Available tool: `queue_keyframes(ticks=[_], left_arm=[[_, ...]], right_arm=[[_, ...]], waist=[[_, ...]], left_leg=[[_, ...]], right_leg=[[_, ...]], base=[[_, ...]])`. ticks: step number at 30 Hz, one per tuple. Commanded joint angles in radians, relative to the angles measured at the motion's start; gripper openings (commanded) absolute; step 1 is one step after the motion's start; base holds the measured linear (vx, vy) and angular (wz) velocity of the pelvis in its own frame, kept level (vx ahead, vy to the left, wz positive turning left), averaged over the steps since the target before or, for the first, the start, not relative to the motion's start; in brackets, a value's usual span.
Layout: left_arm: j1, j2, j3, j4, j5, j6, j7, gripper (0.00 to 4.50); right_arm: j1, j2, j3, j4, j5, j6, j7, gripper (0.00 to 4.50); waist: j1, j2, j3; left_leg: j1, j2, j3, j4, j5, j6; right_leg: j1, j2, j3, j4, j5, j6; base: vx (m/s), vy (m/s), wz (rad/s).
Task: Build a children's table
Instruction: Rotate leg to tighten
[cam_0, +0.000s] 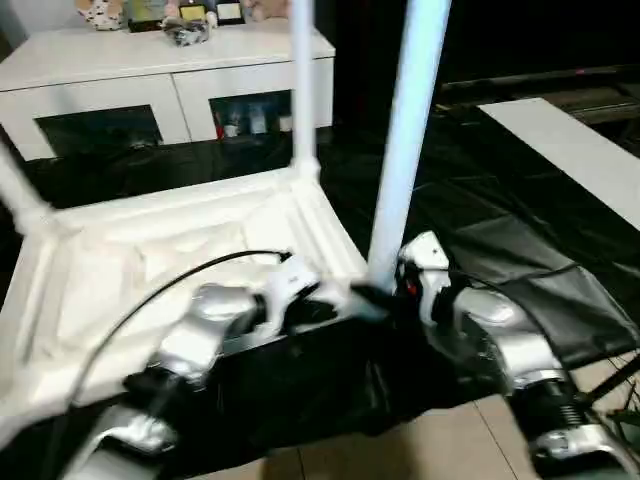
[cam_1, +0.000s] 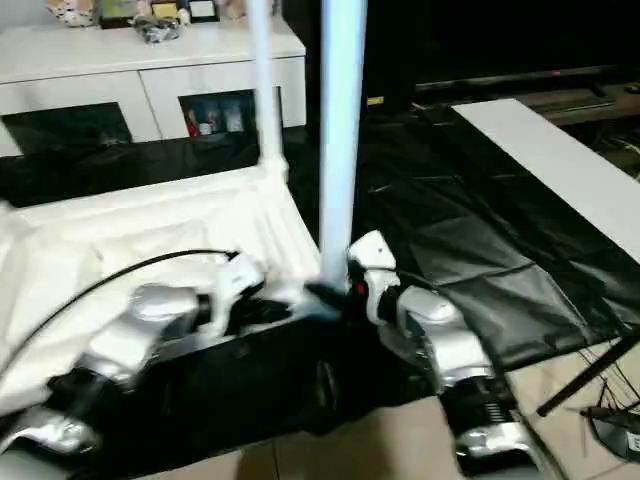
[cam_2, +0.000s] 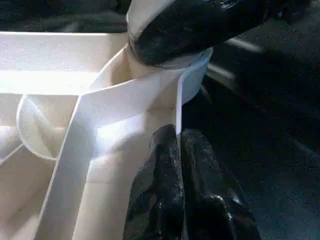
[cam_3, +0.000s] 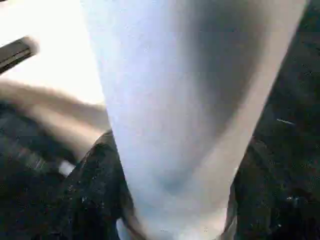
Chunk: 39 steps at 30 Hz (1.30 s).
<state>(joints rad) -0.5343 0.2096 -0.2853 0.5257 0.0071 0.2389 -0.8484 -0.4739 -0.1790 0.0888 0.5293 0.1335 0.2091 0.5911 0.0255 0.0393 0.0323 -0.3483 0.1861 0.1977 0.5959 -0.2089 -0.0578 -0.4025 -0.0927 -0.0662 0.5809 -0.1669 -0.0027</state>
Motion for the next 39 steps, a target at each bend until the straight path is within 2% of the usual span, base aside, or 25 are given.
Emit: queue_keyframes(ticks=[1, 3, 4, 5, 6, 7, 9, 10, 13, 15, 16, 17, 18, 21, 22, 24, 25, 27, 28, 29, 32, 34, 36, 38, 39], left_arm=[[-0.028, -0.05, 0.021, 0.097, 0.034, 0.027, 0.168, 0.0], [-0.04, -0.063, 0.025, 0.115, 0.042, 0.028, 0.204, 0.0], [-0.05, -0.073, 0.029, 0.13, 0.05, 0.027, 0.234, 0.0], [-0.078, -0.104, 0.042, 0.177, 0.066, 0.026, 0.316, 0.0], [-0.078, -0.104, 0.042, 0.177, 0.066, 0.026, 0.316, 0.0], [-0.092, -0.115, 0.044, 0.205, 0.076, 0.016, 0.353, 0.0], [-0.103, -0.121, 0.045, 0.226, 0.084, 0.01, 0.379, 0.0], [-0.113, -0.124, 0.043, 0.245, 0.089, -0.008, 0.39, 0.0], [-0.118, -0.109, 0.027, 0.251, 0.097, -0.051, 0.345, 0.0], [-0.108, -0.093, 0.019, 0.238, 0.096, -0.07, 0.304, 0.0], [-0.104, -0.088, 0.015, 0.232, 0.095, -0.079, 0.289, 0.0], [-0.094, -0.075, 0.011, 0.216, 0.09, -0.082, 0.255, 0.0], [-0.085, -0.062, 0.004, 0.202, 0.085, -0.099, 0.216, 0.0], [-0.069, -0.043, -0.001, 0.177, 0.072, -0.095, 0.154, 0.0], [-0.045, -0.009, -0.034, 0.14, 0.058, -0.13, 0.031, 0.0], [-0.016, 0.024, -0.058, 0.092, 0.035, -0.14, -0.073, 0.0], [0.0, 0.044, -0.07, 0.062, 0.015, -0.143, -0.133, 0.0], [0.013, 0.068, -0.081, 0.032, -0.001, -0.144, -0.187, 0.0], [0.022, 0.084, -0.088, 0.012, -0.013, -0.146, -0.223, 0.0], [0.029, 0.099, -0.091, -0.01, -0.028, -0.138, -0.257, 0.0], [0.05, 0.141, -0.084, -0.089, -0.085, -0.095, -0.36, 0.0], [0.054, 0.155, -0.08, -0.11, -0.092, -0.088, -0.382, 0.0], [0.056, 0.163, -0.075, -0.12, -0.094, -0.085, -0.389, 0.0], [0.056, 0.167, -0.071, -0.12, -0.094, -0.087, -0.389, 0.0], [0.057, 0.168, -0.069, -0.12, -0.094, -0.087, -0.389, 0.0]], right_arm=[[-0.018, 0.078, -0.032, 0.091, -0.014, 0.061, -0.211, 2.61], [-0.026, 0.1, -0.048, 0.108, -0.014, 0.063, -0.269, 2.6], [-0.034, 0.12, -0.064, 0.122, -0.015, 0.065, -0.321, 2.6], [-0.057, 0.174, -0.093, 0.159, -0.028, 0.058, -0.457, 2.59], [-0.057, 0.174, -0.093, 0.159, -0.028, 0.058, -0.457, 2.59], [-0.069, 0.2, -0.1, 0.171, -0.033, 0.052, -0.502, 2.59], [-0.077, 0.218, -0.097, 0.177, -0.041, 0.042, -0.526, 2.59], [-0.086, 0.234, -0.087, 0.176, -0.048, 0.027, -0.518, 2.59], [-0.08, 0.237, -0.062, 0.131, -0.033, -0.045, -0.398, 3.29], [-0.071, 0.212, -0.05, 0.102, -0.03, -0.07, -0.346, 3.37], [-0.069, 0.204, -0.048, 0.096, -0.029, -0.075, -0.334, 3.63], [-0.065, 0.18, -0.047, 0.083, -0.024, -0.077, -0.296, 3.71], [-0.06, 0.156, -0.047, 0.067, -0.008, -0.073, -0.239, 3.71], [-0.049, 0.107, -0.039, 0.043, 0.006, -0.074, -0.147, 4.06], [-0.029, 0.039, -0.008, 0.01, 0.01, -0.073, -0.015, 4.15], [-0.002, -0.047, 0.021, -0.033, 0.015, -0.084, 0.134, 4.19], [0.012, -0.085, 0.032, -0.054, 0.019, -0.09, 0.203, 4.36], [0.026, -0.127, 0.045, -0.081, 0.025, -0.088, 0.272, 4.44], [0.036, -0.155, 0.055, -0.1, 0.029, -0.087, 0.316, 4.44], [0.047, -0.185, 0.069, -0.12, 0.028, -0.095, 0.36, 4.44], [0.076, -0.274, 0.113, -0.184, 0.038, -0.104, 0.503, 4.44], [0.075, -0.286, 0.12, -0.188, 0.036, -0.114, 0.528, 4.44], [0.072, -0.293, 0.131, -0.187, 0.035, -0.118, 0.552, 4.44], [0.069, -0.296, 0.147, -0.183, 0.028, -0.123, 0.58, 4.44], [0.068, -0.296, 0.152, -0.18, 0.023, -0.127, 0.584, 4.18]], waist=[[-0.005, -0.003, -0.041], [-0.011, -0.003, -0.04], [-0.01, -0.006, -0.042], [-0.011, -0.005, -0.04], [-0.015, -0.002, -0.038], [-0.019, -0.004, -0.04], [-0.02, -0.005, -0.041], [-0.02, -0.006, -0.04], [-0.016, -0.008, -0.042], [-0.02, -0.01, -0.041], [-0.022, -0.013, -0.041], [-0.025, -0.009, -0.043], [-0.025, -0.008, -0.044], [-0.017, -0.013, -0.043], [-0.011, -0.012, -0.044], [-0.004, -0.011, -0.046], [0.009, -0.01, -0.051], [0.019, -0.003, -0.053], [0.025, -0.006, -0.055], [0.032, -0.001, -0.058], [0.044, -0.001, -0.062], [0.049, 0.0, -0.059], [0.048, -0.001, -0.054], [0.049, -0.001, -0.05], [0.048, -0.008, -0.049]], left_leg=[[0.005, 0.034, -0.035, -0.092, -0.352, -0.014], [0.006, 0.034, -0.034, -0.093, -0.366, -0.022], [0.012, 0.032, -0.034, -0.092, -0.383, -0.02], [0.011, 0.032, -0.033, -0.092, -0.389, -0.014], [0.01, 0.03, -0.032, -0.093, -0.394, -0.016], [0.008, 0.026, -0.035, -0.093, -0.398, -0.019], [0.01, 0.027, -0.035, -0.093, -0.405, -0.008], [0.008, 0.027, -0.035, -0.093, -0.409, -0.002], [0.004, 0.029, -0.035, -0.094, -0.401, 0.012], [-0.009, 0.028, -0.037, -0.097, -0.389, 0.025], [-0.016, 0.029, -0.041, -0.099, -0.377, 0.027], [-0.02, 0.031, -0.044, -0.101, -0.359, 0.025], [-0.017, 0.032, -0.045, -0.099, -0.354, 0.024], [-0.006, 0.033, -0.036, -0.091, -0.332, 0.04], [-0.007, 0.034, -0.036, -0.09, -0.313, 0.051], [-0.007, 0.038, -0.033, -0.088, -0.294, 0.065], [-0.009, 0.039, -0.03, -0.083, -0.228, 0.085], [-0.007, 0.041, -0.029, -0.08, -0.181, 0.095], [-0.008, 0.041, -0.026, -0.075, -0.136, 0.109], [-0.006, 0.042, -0.025, -0.071, -0.095, 0.124], [-0.007, 0.044, -0.023, -0.061, -0.038, 0.158], [-0.008, 0.047, -0.024, -0.062, -0.052, 0.163], [-0.008, 0.047, -0.022, -0.067, -0.105, 0.145], [-0.005, 0.047, -0.023, -0.075, -0.176, 0.102], [-0.005, 0.047, -0.022, -0.076, -0.186, 0.095]], right_leg=[[0.03, -0.052, 0.029, -0.093, -0.502, -0.124], [0.026, -0.05, 0.029, -0.094, -0.495, -0.127], [0.026, -0.05, 0.028, -0.097, -0.495, -0.124], [0.023, -0.051, 0.031, -0.098, -0.487, -0.127], [0.019, -0.049, 0.032, -0.099, -0.492, -0.129], [0.023, -0.049, 0.029, -0.1, -0.501, -0.122], [0.021, -0.05, 0.03, -0.103, -0.495, -0.12], [0.022, -0.051, 0.029, -0.104, -0.499, -0.118], [0.024, -0.054, 0.032, -0.102, -0.487, -0.118], [0.034, -0.055, 0.03, -0.098, -0.481, -0.112], [0.04, -0.056, 0.029, -0.096, -0.484, -0.108], [0.044, -0.058, 0.027, -0.094, -0.49, -0.106], [0.042, -0.06, 0.028, -0.095, -0.481, -0.112], [0.033, -0.058, 0.037, -0.092, -0.397, -0.166], [0.038, -0.058, 0.038, -0.087, -0.372, -0.182], [0.038, -0.058, 0.04, -0.081, -0.344, -0.199], [0.046, -0.059, 0.041, -0.071, -0.258, -0.222], [0.045, -0.058, 0.04, -0.061, -0.186, -0.246], [0.048, -0.054, 0.039, -0.049, -0.104, -0.268], [0.05, -0.052, 0.037, -0.039, -0.028, -0.29], [0.051, -0.049, 0.035, -0.025, 0.06, -0.318], [0.049, -0.053, 0.034, -0.028, 0.025, -0.319], [0.047, -0.052, 0.034, -0.037, -0.054, -0.31], [0.046, -0.054, 0.036, -0.049, -0.158, -0.284], [0.046, -0.054, 0.037, -0.051, -0.176, -0.277]], base=[[0.0, 0.0, 0.0], [0.0, 0.0, 0.0], [0.0, 0.0, 0.0], [0.0, 0.0, 0.0], [0.0, 0.0, 0.0], [0.0, 0.0, 0.0], [0.0, 0.0, 0.0], [0.0, 0.0, 0.0], [0.0, 0.0, 0.0], [0.0, 0.0, 0.0], [0.0, 0.0, 0.0], [0.0, 0.0, 0.0], [0.0, 0.0, 0.0], [0.0, 0.0, 0.0], [0.0, 0.0, 0.0], [0.026, -0.012, 0.02], [0.051, -0.024, 0.04], [0.068, -0.016, 0.03], [0.07, -0.012, 0.03], [0.072, 0.004, 0.01], [0.035, 0.01, 0.01], [0.0, 0.0, 0.0], [0.0, 0.0, 0.0], [0.0, 0.0, 0.0], [0.0, 0.0, 0.0]])
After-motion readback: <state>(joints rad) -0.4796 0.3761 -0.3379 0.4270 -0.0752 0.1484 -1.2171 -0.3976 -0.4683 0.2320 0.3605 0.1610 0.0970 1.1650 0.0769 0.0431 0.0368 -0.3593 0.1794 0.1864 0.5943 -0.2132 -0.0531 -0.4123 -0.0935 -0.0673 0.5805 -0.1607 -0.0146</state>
